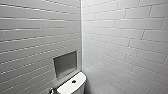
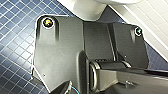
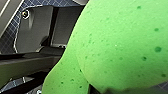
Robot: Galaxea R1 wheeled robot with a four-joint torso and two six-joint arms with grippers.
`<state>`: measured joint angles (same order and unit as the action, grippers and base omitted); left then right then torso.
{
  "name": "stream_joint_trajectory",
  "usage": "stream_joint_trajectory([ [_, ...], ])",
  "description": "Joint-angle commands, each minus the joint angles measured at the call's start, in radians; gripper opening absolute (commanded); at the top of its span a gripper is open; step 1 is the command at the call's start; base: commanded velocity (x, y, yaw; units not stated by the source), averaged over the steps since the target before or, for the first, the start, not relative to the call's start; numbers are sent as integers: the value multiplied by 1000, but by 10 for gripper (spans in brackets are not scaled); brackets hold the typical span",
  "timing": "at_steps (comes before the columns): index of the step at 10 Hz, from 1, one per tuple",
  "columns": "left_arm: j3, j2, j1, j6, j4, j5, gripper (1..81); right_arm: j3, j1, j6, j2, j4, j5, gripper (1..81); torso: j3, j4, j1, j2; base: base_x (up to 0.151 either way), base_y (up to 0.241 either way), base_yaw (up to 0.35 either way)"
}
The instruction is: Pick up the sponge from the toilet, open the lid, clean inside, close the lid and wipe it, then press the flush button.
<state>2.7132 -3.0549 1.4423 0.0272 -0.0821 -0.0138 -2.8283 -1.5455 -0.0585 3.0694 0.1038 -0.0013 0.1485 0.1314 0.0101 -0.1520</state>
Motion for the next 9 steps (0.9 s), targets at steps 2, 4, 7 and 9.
stream_joint_trajectory([
  [2,-38,28,-52,0,5,-54,811,73,37,-1,-48,2,-88,10,0,0,-1,0,0,0,0],
  [4,-153,103,-62,0,4,-52,811,234,34,-3,-127,-4,-88,10,0,0,-1,0,0,0,0],
  [7,-441,281,-116,2,5,-52,811,451,41,-3,-234,2,-88,10,0,0,-1,0,0,0,0],
  [9,-634,414,-183,8,18,-63,811,437,41,-3,-225,4,-86,10,0,0,-1,0,0,0,0],
])
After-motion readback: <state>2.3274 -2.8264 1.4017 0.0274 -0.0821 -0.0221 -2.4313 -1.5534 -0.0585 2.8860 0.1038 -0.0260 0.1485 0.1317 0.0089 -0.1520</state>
